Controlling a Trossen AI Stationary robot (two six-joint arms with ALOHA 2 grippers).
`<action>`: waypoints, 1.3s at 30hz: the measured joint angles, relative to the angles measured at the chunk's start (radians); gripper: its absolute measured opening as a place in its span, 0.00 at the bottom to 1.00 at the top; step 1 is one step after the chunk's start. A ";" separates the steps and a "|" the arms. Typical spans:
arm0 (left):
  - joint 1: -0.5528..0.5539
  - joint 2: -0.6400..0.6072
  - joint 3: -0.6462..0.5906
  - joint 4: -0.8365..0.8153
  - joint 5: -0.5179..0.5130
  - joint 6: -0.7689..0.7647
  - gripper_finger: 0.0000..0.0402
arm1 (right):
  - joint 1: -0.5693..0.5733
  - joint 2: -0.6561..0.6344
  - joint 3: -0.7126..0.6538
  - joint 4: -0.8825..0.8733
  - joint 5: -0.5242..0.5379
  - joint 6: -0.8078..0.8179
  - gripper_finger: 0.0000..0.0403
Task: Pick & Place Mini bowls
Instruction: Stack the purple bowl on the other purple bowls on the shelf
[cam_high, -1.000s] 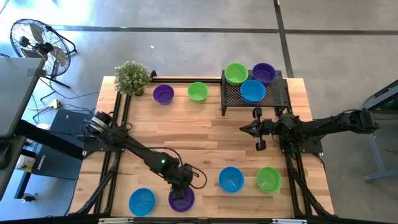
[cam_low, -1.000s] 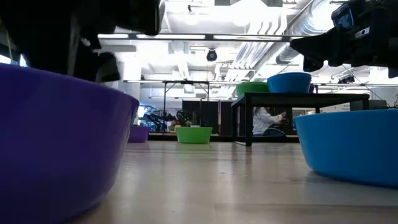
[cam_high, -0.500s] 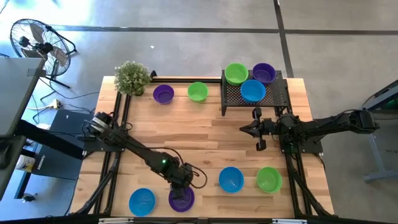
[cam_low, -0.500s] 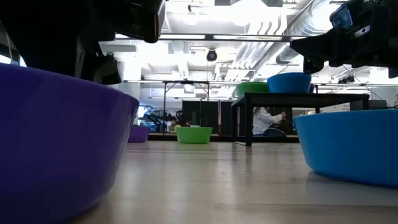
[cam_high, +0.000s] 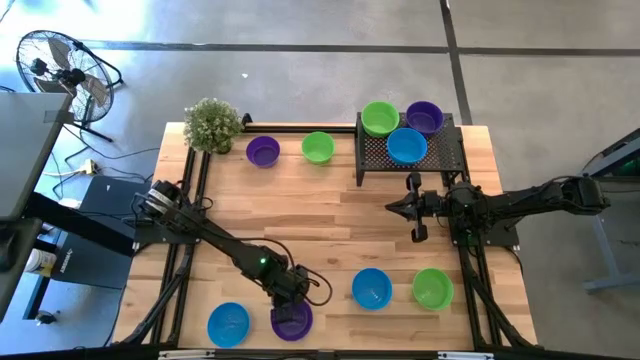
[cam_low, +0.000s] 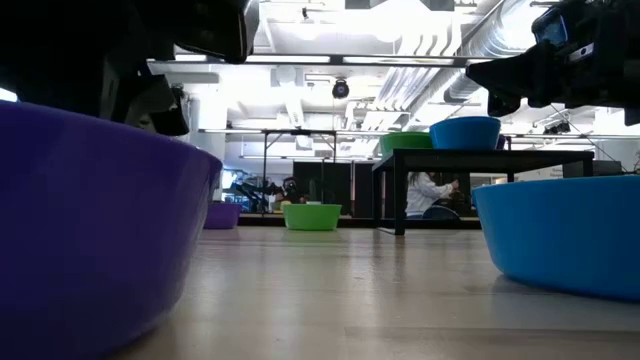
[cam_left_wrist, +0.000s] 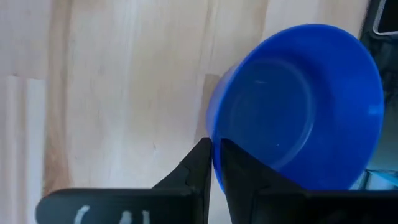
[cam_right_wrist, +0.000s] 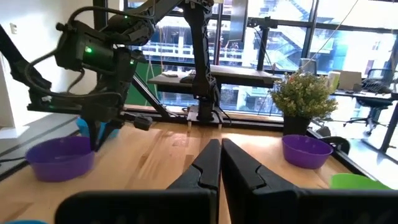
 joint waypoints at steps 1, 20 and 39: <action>0.000 0.000 0.000 0.001 0.006 0.000 0.08 | 0.000 0.000 0.000 0.000 0.005 -0.010 0.00; 0.066 0.056 0.125 -0.197 -0.016 0.074 0.01 | 0.000 0.002 0.000 -0.007 0.032 -0.024 0.00; 0.524 0.025 0.151 -0.065 -0.015 0.558 0.00 | 0.000 0.002 0.000 -0.026 0.032 -0.004 0.00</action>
